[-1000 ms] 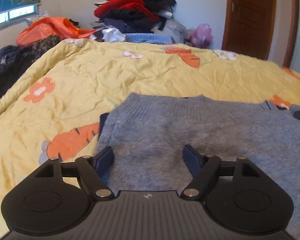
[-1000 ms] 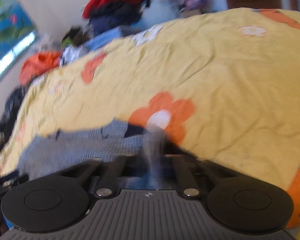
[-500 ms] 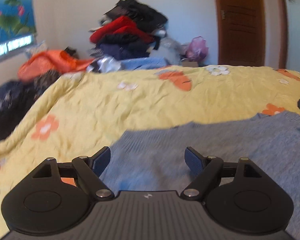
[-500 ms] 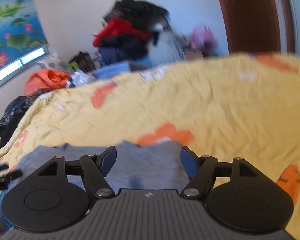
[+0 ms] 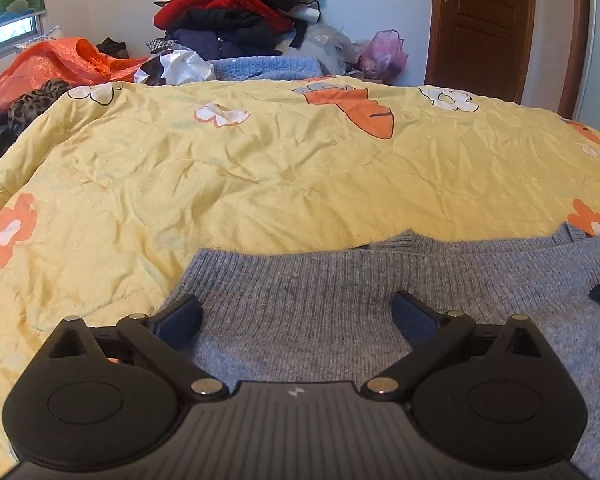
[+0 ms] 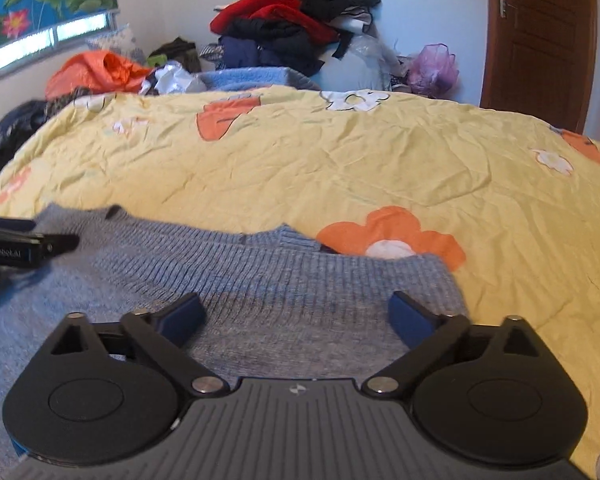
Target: Fold small clothes
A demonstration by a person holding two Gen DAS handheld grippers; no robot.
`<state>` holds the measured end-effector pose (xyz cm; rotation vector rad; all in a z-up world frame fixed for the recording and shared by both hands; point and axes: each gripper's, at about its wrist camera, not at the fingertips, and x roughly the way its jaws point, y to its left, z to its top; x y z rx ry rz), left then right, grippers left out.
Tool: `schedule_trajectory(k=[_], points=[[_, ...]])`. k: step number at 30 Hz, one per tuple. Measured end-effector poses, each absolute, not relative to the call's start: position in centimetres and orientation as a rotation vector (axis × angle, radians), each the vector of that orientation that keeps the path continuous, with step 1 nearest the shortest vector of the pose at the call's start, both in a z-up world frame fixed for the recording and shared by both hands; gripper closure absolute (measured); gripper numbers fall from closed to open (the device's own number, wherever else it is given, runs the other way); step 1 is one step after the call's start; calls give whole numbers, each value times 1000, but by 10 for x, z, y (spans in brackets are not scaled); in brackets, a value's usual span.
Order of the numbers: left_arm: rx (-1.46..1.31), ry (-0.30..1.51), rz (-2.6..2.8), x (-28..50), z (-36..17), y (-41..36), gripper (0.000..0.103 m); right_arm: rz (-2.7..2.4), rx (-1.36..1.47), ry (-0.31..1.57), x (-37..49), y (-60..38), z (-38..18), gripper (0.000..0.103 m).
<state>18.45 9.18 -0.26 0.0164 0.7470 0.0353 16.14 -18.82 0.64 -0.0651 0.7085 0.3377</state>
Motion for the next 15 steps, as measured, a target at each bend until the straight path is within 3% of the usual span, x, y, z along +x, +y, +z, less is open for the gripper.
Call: schedule_trajectory(k=[6, 15], points=[[7, 730, 85, 160, 16, 91, 1, 330, -47, 693, 155, -192, 8, 2], [-149, 714, 121, 40, 49, 121, 1, 332, -27, 683, 152, -196, 8, 1]])
